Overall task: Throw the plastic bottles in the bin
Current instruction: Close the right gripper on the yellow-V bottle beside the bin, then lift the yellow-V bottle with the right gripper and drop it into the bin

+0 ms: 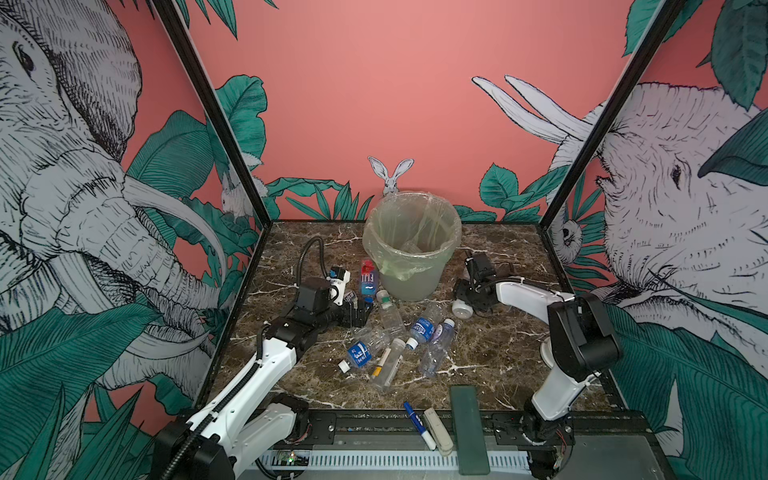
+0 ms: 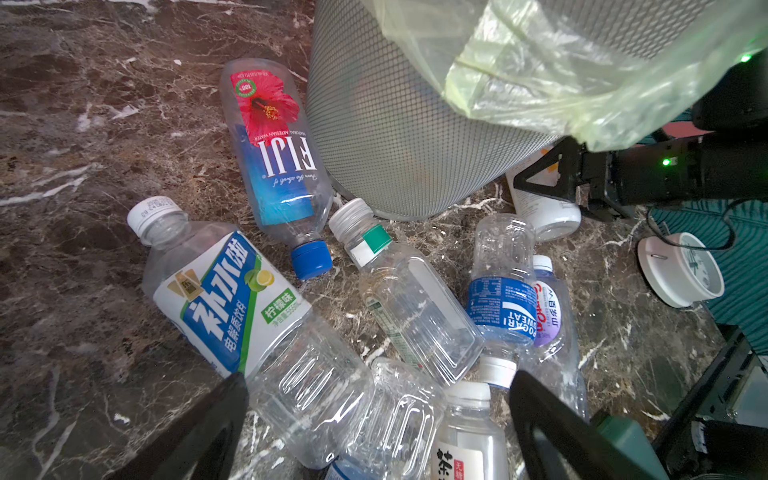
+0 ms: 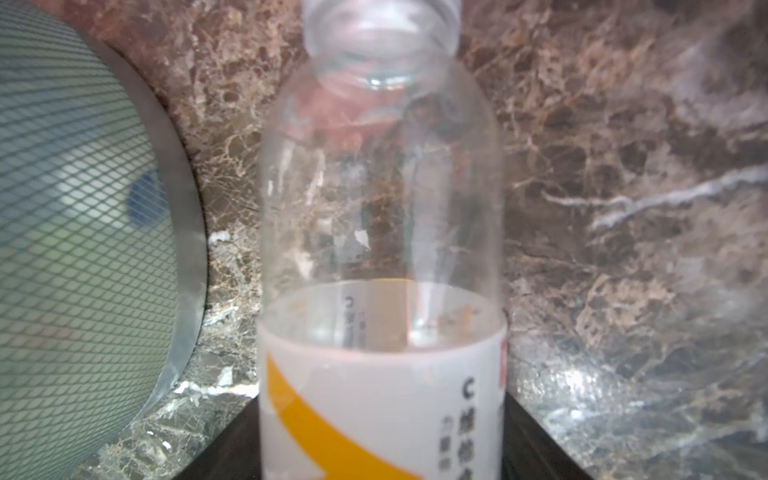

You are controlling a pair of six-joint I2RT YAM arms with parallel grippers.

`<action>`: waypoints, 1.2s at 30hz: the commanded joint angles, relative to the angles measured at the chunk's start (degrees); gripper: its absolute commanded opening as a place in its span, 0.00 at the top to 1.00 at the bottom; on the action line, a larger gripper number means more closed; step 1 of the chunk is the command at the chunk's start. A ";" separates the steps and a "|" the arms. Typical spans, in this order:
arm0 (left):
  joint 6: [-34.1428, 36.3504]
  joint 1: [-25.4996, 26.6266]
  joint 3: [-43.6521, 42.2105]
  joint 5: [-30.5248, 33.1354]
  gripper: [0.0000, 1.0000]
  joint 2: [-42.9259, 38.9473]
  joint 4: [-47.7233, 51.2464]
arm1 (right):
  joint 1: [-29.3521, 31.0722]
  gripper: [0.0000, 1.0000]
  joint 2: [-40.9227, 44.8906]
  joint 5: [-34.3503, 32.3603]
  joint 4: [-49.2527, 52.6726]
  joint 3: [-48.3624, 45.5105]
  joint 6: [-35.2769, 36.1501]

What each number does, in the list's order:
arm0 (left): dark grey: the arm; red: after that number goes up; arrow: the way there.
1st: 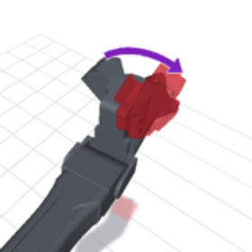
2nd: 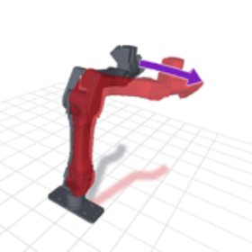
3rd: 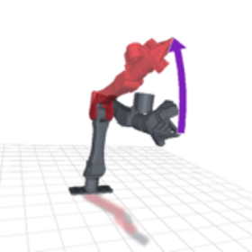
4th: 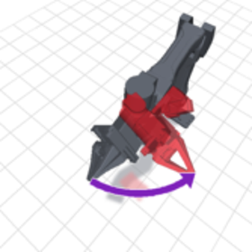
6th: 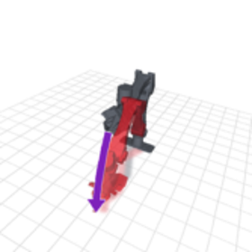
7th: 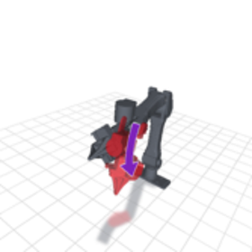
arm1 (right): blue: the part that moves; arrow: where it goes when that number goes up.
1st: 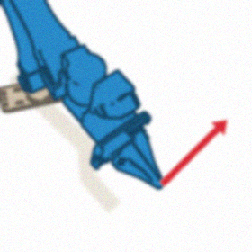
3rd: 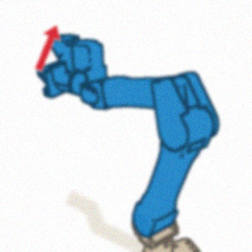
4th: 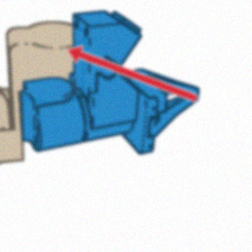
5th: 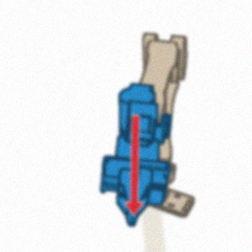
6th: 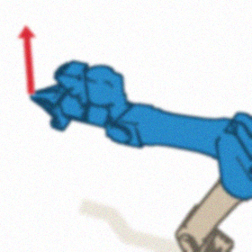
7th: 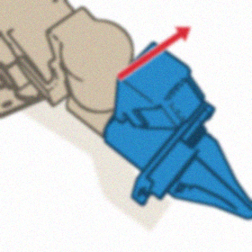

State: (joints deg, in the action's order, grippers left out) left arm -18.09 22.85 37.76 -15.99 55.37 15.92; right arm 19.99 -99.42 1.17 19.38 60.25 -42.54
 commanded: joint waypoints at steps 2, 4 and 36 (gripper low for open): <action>-0.84 0.26 -1.63 1.04 0.01 -0.15 -0.55 | -0.13 0.27 0.27 -1.57 1.16 0.88 3.83; -0.90 0.24 -1.88 2.44 0.01 0.22 -0.47 | 0.06 0.27 0.36 -2.20 1.39 0.88 5.30; -1.60 1.03 -2.96 1.66 0.02 3.81 -3.44 | 6.50 0.48 25.45 -7.87 -9.77 -16.25 20.10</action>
State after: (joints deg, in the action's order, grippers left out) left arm -19.29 23.53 35.38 -13.91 59.33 13.72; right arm 25.47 -76.99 -5.65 14.13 45.71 -24.73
